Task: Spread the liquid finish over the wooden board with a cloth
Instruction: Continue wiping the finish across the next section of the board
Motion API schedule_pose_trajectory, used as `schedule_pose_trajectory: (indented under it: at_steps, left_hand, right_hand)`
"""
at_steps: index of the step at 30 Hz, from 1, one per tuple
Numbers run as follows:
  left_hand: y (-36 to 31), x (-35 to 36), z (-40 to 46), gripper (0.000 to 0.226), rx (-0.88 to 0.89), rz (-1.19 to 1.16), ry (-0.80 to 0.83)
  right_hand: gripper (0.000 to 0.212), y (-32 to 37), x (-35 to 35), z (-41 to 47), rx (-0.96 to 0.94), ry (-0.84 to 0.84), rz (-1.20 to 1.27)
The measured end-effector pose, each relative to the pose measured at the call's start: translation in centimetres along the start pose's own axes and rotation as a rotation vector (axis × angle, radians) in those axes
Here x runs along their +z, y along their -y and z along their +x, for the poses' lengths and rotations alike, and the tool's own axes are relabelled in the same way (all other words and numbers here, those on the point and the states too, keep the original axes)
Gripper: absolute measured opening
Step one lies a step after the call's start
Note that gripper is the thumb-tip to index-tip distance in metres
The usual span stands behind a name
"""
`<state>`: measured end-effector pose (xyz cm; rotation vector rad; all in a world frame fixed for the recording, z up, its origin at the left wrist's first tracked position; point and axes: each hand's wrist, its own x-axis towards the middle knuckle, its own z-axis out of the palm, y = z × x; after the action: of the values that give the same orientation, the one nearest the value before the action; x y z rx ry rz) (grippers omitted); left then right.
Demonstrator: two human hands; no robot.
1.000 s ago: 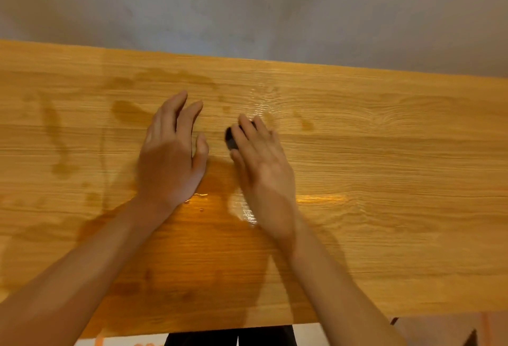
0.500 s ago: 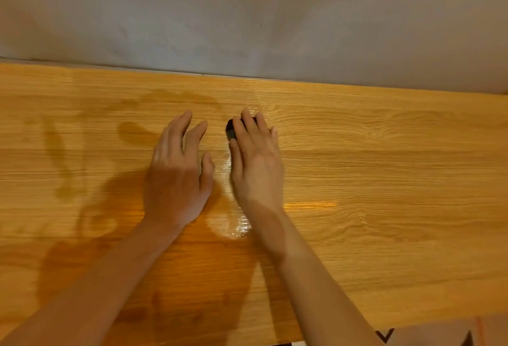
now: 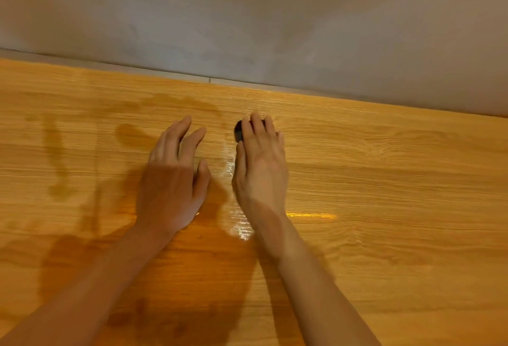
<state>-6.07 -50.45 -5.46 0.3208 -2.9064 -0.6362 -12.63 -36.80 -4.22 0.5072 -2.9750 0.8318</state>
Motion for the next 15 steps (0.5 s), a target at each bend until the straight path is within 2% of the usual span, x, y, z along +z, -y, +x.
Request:
schedule_pose_trajectory:
  at_steps: [2,3,7,9,11,15]
  left_hand:
    - [-0.2,-0.2,0.1,0.052,-0.025,-0.004,0.026]
    - [-0.2,-0.3,0.2,0.054,-0.028,-0.001,0.038]
    - [0.1,-0.3,0.1,0.062,-0.030,0.035,0.066]
    - [-0.1,-0.3,-0.2,0.059,-0.030,0.024,0.032]
    - [-0.4,-0.3,-0.2,0.057,-0.037,0.004,0.013]
    - [-0.5,-0.5,0.4,0.057,-0.090,-0.023,0.028]
  right_hand:
    - [0.041,-1.3,-1.0,0.8,-0.108,0.083,-0.003]
    - [0.041,-2.9,-2.2,1.1,-0.103,0.096,-0.012]
    - [0.043,-9.6,-7.4,-0.6,0.139,0.038,0.037]
    - [0.043,-9.8,-8.2,-2.8,0.082,0.084,0.029]
    - [0.044,-9.8,-8.0,-3.5,-0.056,0.107,0.019]
    - [0.042,-9.6,-6.3,4.7,-0.050,0.100,-0.014]
